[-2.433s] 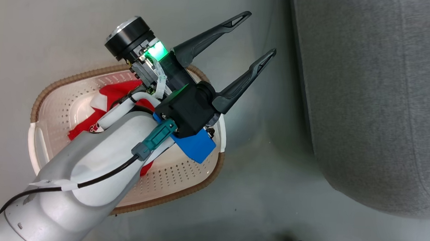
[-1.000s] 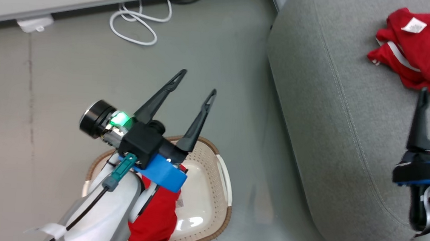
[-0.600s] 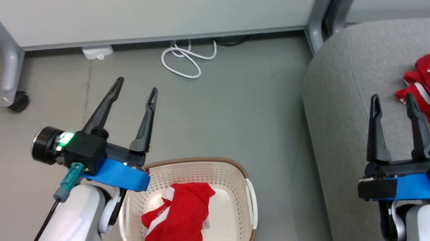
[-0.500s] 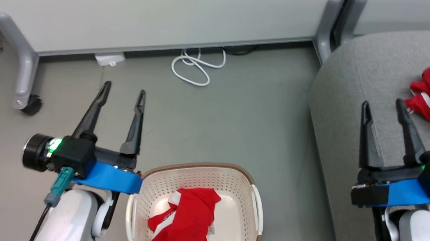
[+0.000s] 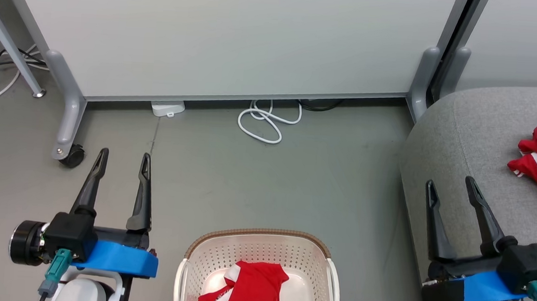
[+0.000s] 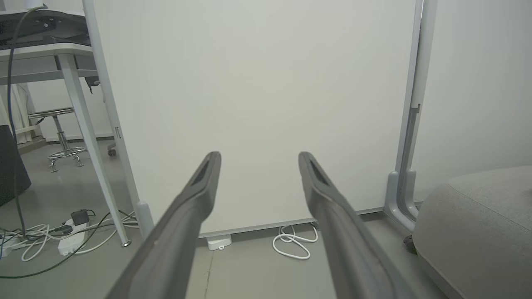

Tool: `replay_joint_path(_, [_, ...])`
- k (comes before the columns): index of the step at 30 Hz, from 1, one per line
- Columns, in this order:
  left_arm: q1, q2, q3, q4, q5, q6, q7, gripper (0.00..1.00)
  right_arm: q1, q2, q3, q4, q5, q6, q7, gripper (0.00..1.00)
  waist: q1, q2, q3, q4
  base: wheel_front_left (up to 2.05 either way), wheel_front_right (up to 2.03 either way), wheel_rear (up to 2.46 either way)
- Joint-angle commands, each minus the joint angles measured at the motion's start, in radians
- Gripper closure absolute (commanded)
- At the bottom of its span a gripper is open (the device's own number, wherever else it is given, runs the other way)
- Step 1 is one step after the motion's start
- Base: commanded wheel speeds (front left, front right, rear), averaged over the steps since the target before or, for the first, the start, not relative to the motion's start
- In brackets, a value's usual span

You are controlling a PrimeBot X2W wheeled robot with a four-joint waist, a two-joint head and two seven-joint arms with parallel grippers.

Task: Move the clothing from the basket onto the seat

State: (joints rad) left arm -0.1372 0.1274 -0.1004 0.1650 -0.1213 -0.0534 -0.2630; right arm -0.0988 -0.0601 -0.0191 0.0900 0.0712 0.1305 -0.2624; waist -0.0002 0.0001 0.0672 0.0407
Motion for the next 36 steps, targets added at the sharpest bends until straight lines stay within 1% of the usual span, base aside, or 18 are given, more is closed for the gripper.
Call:
replay_joint_path(1, [0.010,-0.003,0.008,-0.004,0.005,-0.005,-0.003,0.00,0.018,0.004,-0.004,-0.002,-0.001,0.000,-0.004,0.00,0.0002,-0.0001,-0.006,0.003,0.00,0.00,0.00])
replay_joint_path(8, [0.049,-0.023,0.032,0.000,0.022,-0.023,-0.003,0.00,0.075,0.010,-0.015,0.011,0.010,0.000,-0.004,0.00,0.0002,-0.0001,-0.030,0.012,0.00,0.00,0.00])
replay_joint_path(14, [0.065,-0.034,0.045,0.001,0.035,-0.033,-0.003,0.00,0.103,0.010,-0.019,0.006,0.044,0.000,-0.004,0.00,0.0002,-0.0001,-0.040,0.015,0.00,0.00,0.00])
replay_joint_path(36, [0.051,-0.056,0.075,0.006,0.063,-0.056,-0.003,0.00,0.096,0.010,-0.017,0.011,0.060,0.000,-0.004,0.00,0.0002,-0.0001,-0.028,0.014,0.00,0.00,0.00])
